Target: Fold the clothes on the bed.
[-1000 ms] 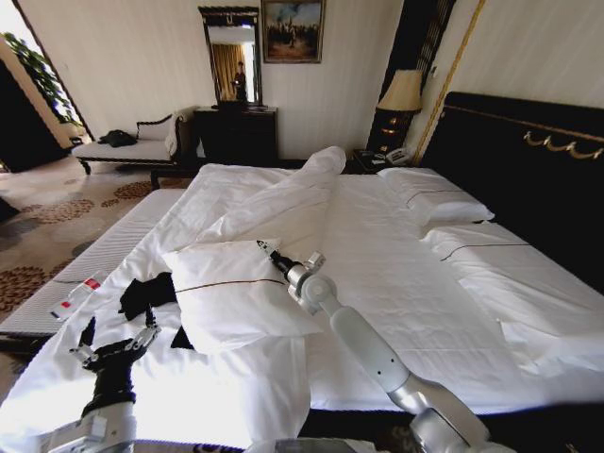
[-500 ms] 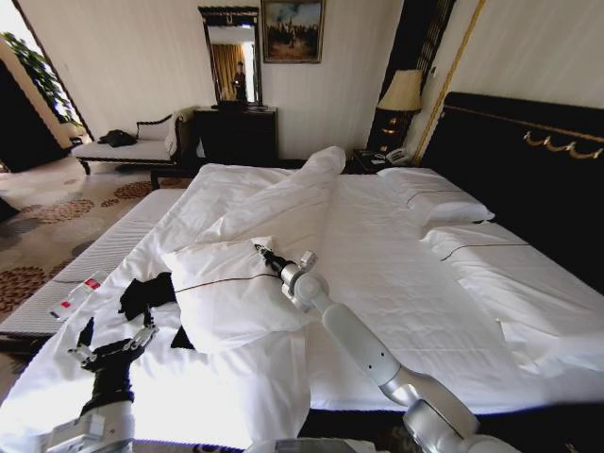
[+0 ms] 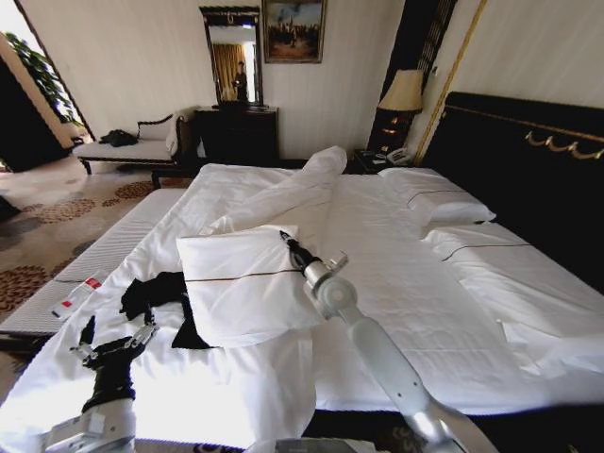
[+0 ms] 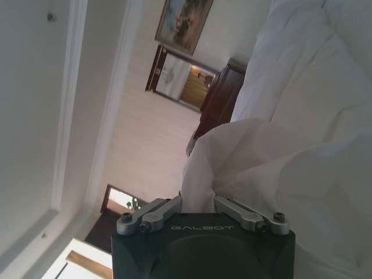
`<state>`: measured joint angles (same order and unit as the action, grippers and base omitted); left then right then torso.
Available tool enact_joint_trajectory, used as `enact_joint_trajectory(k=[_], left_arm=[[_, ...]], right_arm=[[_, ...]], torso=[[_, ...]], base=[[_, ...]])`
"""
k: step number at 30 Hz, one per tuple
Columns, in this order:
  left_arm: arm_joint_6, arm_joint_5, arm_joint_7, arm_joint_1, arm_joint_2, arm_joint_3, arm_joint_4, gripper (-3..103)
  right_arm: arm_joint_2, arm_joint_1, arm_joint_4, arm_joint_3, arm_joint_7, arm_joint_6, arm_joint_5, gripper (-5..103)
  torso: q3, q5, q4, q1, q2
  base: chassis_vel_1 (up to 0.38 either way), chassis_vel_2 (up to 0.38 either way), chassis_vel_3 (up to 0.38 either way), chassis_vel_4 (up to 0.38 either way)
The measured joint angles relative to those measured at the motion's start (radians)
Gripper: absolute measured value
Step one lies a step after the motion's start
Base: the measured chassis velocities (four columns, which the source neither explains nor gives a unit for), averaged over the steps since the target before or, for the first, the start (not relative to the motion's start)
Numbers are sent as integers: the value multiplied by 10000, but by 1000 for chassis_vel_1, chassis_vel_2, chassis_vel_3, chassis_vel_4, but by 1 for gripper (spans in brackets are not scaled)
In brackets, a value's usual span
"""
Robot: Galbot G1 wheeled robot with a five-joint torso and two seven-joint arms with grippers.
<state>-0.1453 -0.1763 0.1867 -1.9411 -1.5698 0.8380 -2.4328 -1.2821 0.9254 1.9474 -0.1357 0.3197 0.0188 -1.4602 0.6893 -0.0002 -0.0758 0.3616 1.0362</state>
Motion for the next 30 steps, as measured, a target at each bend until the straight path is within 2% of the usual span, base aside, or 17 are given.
enact_joint_trajectory(k=[1,2,4,6,9,11,15,18,21,30], left_arm=[[0,0,0,6,1,-12,1,100],[8,11,3,51,16,-130,14,100],[11,47,4,106,36,-279,39,100],[12,54,4,117,40,-311,44,100],[13,109,4,204,99,-597,63,100],[13,110,4,219,115,-637,63,100],[17,-12,16,385,333,-826,40,100],[27,-120,34,485,436,-887,39,100],[51,-346,53,677,647,-1051,41,100],[138,-931,116,1374,1231,-1118,316,100]], right_arm=[[12,117,98,-123,-12,-23,9,1],[46,768,724,-866,-95,-208,61,1],[45,1376,1255,-1627,-243,-521,262,1],[38,1506,1321,-1771,-291,-581,353,1],[-111,2734,1921,-3074,-492,-859,785,1],[-138,2965,2052,-3268,-498,-874,795,1],[-188,4555,2999,-4507,-531,-1000,895,1],[-148,5118,3364,-4936,-535,-1043,937,1],[-138,6245,4011,-5748,-230,-1136,1246,1],[-625,8270,5150,-6953,421,-1166,1930,1]], torso=[[0,0,0,0,0],[0,-1,0,0,0],[0,-3,2,0,0],[-1,-2,4,0,0],[0,0,2,0,0],[0,-2,4,0,0],[-1,-2,1,0,1],[-1,-3,2,0,1],[-1,-3,5,0,1],[-1,-4,4,-1,1]], base=[[0,0,0,0],[0,0,0,0],[0,0,0,0],[0,0,0,0],[0,0,0,0],[0,0,0,0],[0,0,0,0],[0,0,0,0],[0,0,0,0],[0,0,0,0]])
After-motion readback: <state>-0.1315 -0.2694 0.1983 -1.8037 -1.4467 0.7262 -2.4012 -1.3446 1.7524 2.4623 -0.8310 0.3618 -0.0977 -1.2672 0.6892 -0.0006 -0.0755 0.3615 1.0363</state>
